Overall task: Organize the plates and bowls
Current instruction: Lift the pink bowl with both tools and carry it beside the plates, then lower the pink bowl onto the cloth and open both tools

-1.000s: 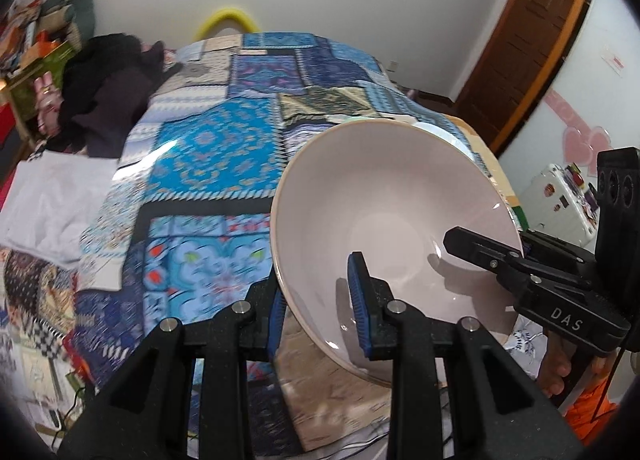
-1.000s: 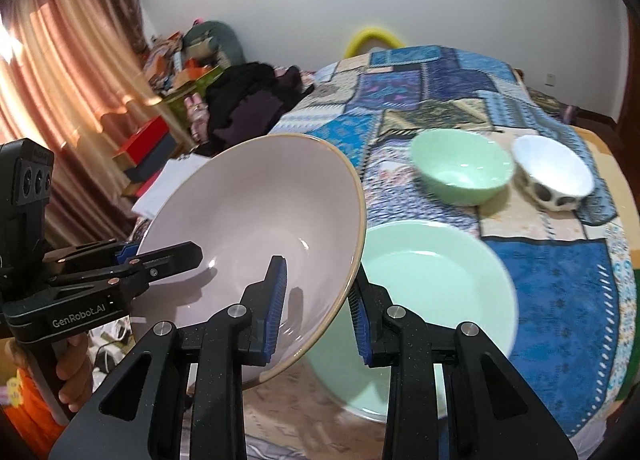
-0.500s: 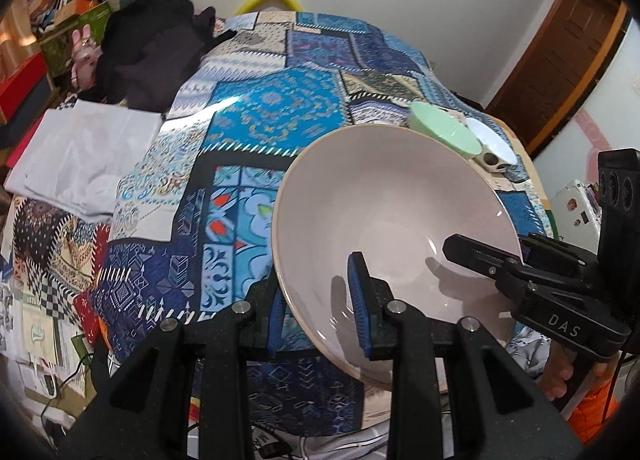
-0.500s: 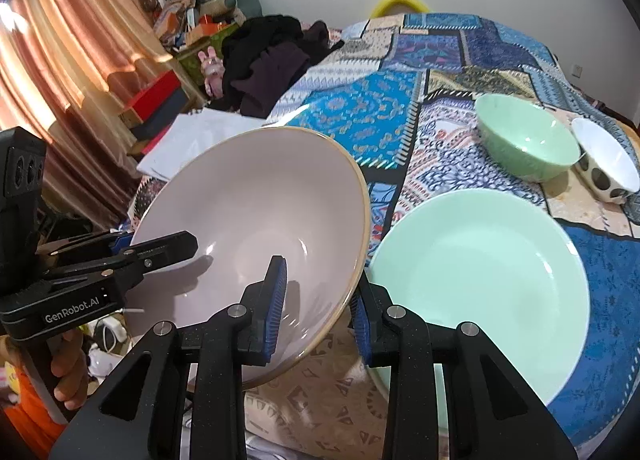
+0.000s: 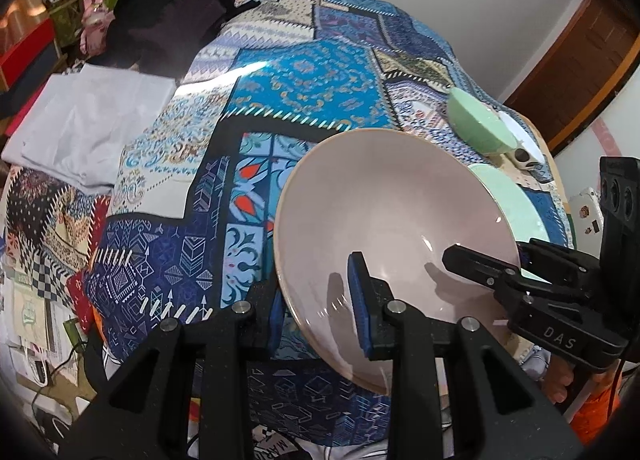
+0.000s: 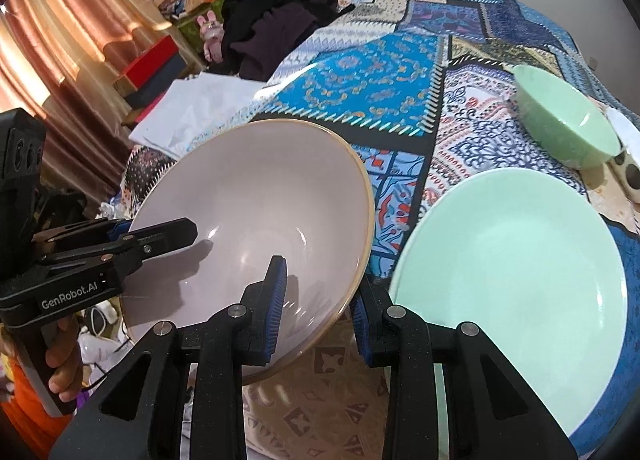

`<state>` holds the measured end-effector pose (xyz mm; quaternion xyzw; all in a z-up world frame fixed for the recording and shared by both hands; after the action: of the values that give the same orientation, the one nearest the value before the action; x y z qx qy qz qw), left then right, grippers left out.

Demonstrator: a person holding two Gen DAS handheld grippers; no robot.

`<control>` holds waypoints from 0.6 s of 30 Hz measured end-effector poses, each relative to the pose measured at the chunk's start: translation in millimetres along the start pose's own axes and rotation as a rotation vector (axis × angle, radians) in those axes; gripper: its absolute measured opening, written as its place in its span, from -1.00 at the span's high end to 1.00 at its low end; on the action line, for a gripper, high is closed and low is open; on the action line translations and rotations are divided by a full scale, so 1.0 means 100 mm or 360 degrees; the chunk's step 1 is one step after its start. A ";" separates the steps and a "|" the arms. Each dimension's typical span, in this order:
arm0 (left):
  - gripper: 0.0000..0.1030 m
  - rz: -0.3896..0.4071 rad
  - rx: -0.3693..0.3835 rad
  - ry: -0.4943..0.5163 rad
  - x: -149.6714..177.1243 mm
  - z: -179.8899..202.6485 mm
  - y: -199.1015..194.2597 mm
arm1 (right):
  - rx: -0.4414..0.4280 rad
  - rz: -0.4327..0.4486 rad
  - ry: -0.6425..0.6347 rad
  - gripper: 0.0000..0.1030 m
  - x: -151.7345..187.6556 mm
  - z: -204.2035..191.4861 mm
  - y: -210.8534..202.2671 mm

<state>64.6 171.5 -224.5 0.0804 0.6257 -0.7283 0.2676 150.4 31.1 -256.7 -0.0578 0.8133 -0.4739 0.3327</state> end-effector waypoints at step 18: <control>0.43 -0.0059 -0.0033 -0.0057 0.04 -0.12 0.25 | -0.0053 -0.0005 0.0013 0.41 0.03 0.08 -0.02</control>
<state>70.8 180.2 -250.2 0.0529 0.6297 -0.7280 0.2659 151.8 22.9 -258.9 -0.0626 0.8224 -0.4609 0.3277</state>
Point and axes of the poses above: each gripper's, at about its wrist camera, not at the fingertips, and y roughly the way its jaws point, z to its right, x to its underside, the point moved 1 cm from there along y, roughly the way its jaws point, and after that the axes turned 4 degrees about -x, right-handed, at the moved point
